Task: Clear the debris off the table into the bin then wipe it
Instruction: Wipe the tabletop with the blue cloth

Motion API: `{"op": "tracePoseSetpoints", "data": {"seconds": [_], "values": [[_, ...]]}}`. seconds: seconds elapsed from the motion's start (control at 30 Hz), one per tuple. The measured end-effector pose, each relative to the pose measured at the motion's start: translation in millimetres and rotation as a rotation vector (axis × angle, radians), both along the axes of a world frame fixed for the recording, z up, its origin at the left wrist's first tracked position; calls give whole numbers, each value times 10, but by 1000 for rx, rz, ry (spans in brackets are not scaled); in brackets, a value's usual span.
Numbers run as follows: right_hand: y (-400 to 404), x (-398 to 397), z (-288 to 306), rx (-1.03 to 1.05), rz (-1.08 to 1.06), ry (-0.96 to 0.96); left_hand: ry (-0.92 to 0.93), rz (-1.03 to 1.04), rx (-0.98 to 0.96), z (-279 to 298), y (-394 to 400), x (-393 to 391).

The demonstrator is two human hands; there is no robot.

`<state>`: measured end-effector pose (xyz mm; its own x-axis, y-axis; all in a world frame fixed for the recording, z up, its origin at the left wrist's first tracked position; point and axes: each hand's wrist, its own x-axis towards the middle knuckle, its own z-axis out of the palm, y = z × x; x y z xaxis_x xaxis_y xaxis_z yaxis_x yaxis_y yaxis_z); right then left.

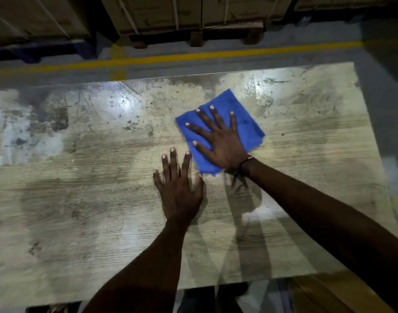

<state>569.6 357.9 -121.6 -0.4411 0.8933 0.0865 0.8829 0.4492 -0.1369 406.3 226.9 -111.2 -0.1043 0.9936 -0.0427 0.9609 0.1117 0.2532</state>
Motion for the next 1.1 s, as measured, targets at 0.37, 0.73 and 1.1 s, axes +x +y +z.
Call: {"op": "tracePoseSetpoints", "data": {"seconds": [0.37, 0.73, 1.1], "values": [[626, 506, 84, -100, -602, 112, -33, 5, 2, 22, -4, 4], [-161, 759, 69, -60, -507, 13, -1, 1, 89, -25, -32, 14], [-895, 279, 63, -56, -533, 88, -29, -10, 58, -31, -36, -9]]}}
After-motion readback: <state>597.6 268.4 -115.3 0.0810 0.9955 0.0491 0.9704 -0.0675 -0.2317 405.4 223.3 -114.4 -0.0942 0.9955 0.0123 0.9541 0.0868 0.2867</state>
